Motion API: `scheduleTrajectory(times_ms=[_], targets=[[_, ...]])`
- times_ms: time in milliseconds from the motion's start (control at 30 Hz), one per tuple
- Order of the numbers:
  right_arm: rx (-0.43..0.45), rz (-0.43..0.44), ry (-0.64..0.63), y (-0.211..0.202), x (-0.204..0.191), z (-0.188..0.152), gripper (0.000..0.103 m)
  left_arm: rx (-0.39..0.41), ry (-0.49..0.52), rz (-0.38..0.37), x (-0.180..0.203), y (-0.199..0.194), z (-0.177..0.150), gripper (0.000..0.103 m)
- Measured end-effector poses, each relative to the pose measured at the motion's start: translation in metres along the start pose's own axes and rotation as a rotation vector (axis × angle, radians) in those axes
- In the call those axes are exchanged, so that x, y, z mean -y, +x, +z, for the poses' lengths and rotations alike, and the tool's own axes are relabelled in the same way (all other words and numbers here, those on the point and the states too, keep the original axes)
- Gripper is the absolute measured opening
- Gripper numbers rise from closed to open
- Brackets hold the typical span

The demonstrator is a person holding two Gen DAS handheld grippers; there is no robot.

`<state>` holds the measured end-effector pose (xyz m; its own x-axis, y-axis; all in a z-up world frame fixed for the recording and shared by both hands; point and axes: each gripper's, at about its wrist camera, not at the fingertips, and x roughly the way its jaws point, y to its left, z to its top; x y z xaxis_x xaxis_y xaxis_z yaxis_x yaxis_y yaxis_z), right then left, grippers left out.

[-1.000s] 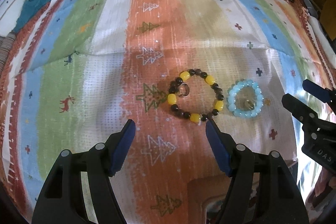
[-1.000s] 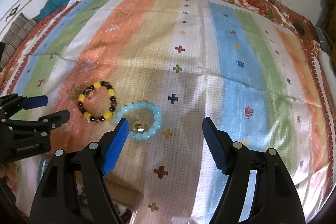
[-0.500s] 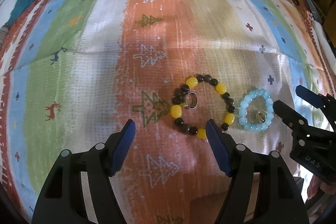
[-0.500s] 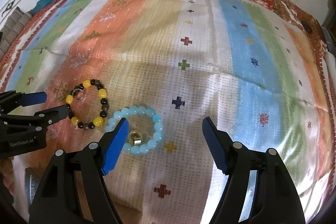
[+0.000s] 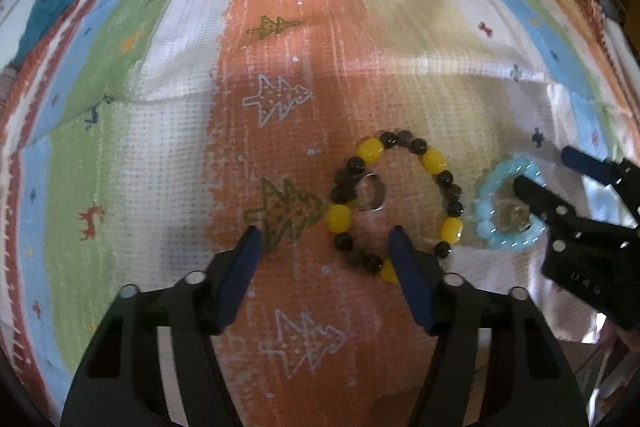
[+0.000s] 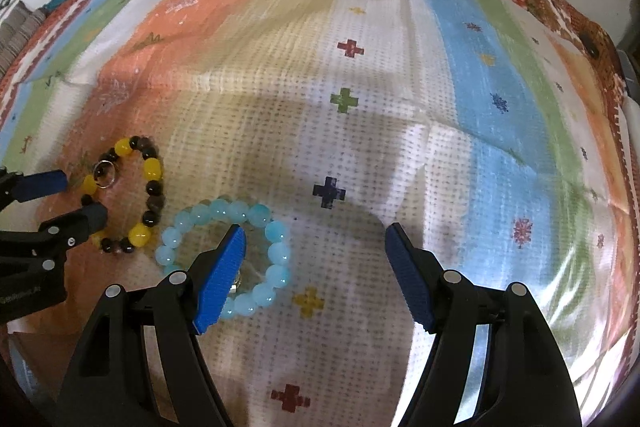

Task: Organize jewelry
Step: 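Grasp the yellow-black bead bracelet with the left gripper while the right grasps the light-blue bracelet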

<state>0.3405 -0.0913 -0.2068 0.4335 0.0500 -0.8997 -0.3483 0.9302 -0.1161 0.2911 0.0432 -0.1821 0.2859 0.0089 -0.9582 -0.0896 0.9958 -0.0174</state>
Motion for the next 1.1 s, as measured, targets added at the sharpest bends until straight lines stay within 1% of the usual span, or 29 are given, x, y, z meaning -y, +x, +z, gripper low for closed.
scheduleTrajectory(times_ms=[33,67,100,133,200,233,300,367,533,633,833,1000,1100], targets=[[0.001,-0.003,-0.002,0.000,0.000,0.000,0.072,-0.001,0.008,0.013,0.000,0.000,-0.001,0.054],[0.001,-0.007,-0.003,-0.001,-0.001,0.000,0.069,0.000,0.013,0.017,-0.001,0.000,-0.001,0.051],[0.002,-0.013,-0.001,-0.001,0.000,-0.001,0.060,-0.001,0.013,0.020,-0.001,0.000,-0.001,0.045],[0.003,-0.014,0.001,-0.002,0.001,0.000,0.055,-0.001,0.011,0.025,-0.003,-0.001,-0.001,0.041],[0.002,-0.012,0.004,-0.002,0.002,0.000,0.040,-0.001,0.002,0.028,-0.008,-0.001,-0.002,0.028],[0.002,-0.010,0.002,-0.003,0.002,0.000,0.038,-0.003,-0.001,0.025,-0.010,-0.001,-0.002,0.025],[0.003,-0.003,-0.002,-0.003,0.001,0.000,0.022,-0.003,-0.006,0.029,-0.014,-0.001,-0.002,0.015],[0.006,0.002,-0.006,-0.004,0.000,0.000,0.012,-0.002,-0.018,0.025,-0.019,-0.003,-0.003,0.010],[0.031,-0.013,-0.001,-0.010,0.001,0.001,0.012,0.003,-0.035,0.009,-0.022,-0.008,0.000,0.010],[0.054,0.000,0.012,-0.020,0.002,0.005,0.012,0.012,-0.039,-0.004,-0.022,-0.013,0.002,0.010],[0.104,0.018,0.018,-0.040,0.002,0.008,0.012,0.060,-0.041,-0.037,-0.018,-0.038,0.005,0.010],[0.130,0.042,0.007,-0.056,-0.004,0.007,0.012,0.101,-0.027,-0.067,-0.005,-0.060,0.006,0.010],[0.145,0.044,0.007,-0.064,-0.005,0.006,0.012,0.116,-0.016,-0.086,0.001,-0.067,0.008,0.010]])
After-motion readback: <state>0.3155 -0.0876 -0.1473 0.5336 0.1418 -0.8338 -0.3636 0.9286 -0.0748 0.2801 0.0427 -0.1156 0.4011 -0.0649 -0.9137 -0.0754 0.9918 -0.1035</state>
